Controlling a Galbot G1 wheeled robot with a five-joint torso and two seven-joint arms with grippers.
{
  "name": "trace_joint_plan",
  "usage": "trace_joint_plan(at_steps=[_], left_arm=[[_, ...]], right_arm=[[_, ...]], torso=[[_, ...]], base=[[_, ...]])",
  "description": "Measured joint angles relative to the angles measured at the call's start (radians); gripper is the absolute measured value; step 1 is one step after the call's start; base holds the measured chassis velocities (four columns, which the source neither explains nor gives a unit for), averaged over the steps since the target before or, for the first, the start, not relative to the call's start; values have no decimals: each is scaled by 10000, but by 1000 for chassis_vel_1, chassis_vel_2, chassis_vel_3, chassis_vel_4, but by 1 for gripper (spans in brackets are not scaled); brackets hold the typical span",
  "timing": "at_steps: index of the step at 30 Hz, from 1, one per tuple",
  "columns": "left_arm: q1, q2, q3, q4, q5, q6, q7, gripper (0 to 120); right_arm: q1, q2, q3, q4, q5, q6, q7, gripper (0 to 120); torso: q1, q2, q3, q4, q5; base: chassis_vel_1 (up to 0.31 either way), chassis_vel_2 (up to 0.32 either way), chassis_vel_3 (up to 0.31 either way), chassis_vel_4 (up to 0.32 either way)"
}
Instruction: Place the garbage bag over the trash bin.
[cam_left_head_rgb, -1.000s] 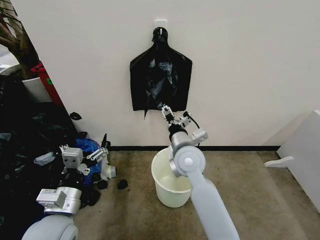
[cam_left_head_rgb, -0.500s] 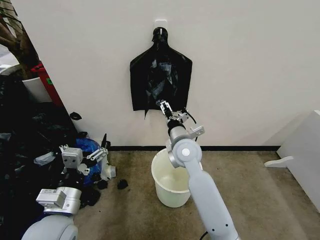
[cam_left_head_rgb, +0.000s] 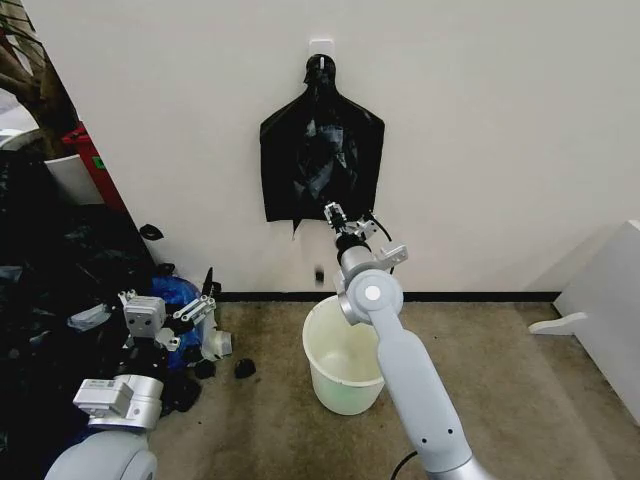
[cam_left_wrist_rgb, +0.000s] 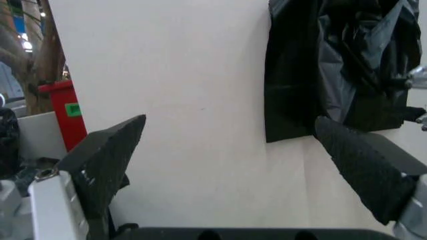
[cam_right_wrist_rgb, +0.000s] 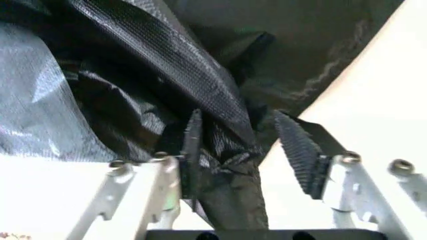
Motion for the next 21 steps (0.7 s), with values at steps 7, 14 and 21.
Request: trace_joint_plan(at_steps=[7, 14, 21], left_arm=[[-23, 1, 11, 65, 18, -28, 14, 100], [-73, 86, 6, 218, 18, -79, 33, 100], [-155, 176, -1, 346, -9, -97, 41, 100]], right_arm=[[-173, -4, -2, 5, -127, -46, -111, 14], [-652, -7, -19, 75, -372, -65, -243, 0], [-1120, -8, -110, 539, -447, -71, -309, 0]], torso=[[0, 0, 0, 0, 0], [0, 0, 0, 0, 0], [0, 0, 0, 0, 0]], base=[[0, 0, 0, 0], [0, 0, 0, 0], [0, 0, 0, 0]])
